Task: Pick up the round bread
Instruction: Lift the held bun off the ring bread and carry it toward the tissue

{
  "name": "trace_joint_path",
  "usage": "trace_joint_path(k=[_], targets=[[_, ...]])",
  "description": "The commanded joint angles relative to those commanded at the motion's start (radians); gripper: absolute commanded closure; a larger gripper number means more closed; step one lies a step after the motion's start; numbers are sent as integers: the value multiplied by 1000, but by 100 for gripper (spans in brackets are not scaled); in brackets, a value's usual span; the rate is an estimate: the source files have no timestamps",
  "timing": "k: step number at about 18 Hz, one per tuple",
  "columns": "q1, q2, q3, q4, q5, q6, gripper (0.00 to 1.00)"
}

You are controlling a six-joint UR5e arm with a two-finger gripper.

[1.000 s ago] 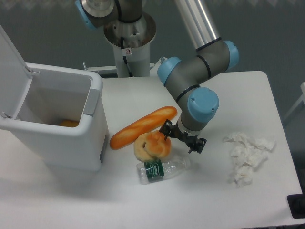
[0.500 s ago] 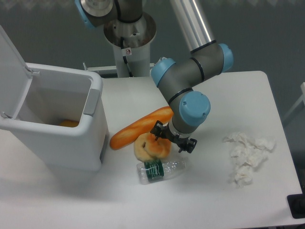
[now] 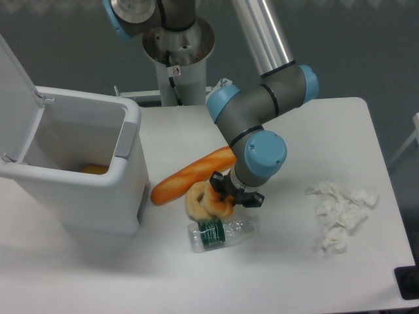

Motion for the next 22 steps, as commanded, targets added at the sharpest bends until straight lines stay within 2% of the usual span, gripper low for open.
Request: trace_joint_path(k=[2,6,9,10,11,13,18,22], targets=[[3,6,2,-2,0,2,87],[14,41,12,-2,0,2,87],[32,61,57,-2,0,2,85],[41,64,72,0,3,3,87],[48,68,92,0,8,0,96],[75,80,121,0,8,3,100],[129,87,187,14,31,21,100],[155,55,261,17,109,149,100]])
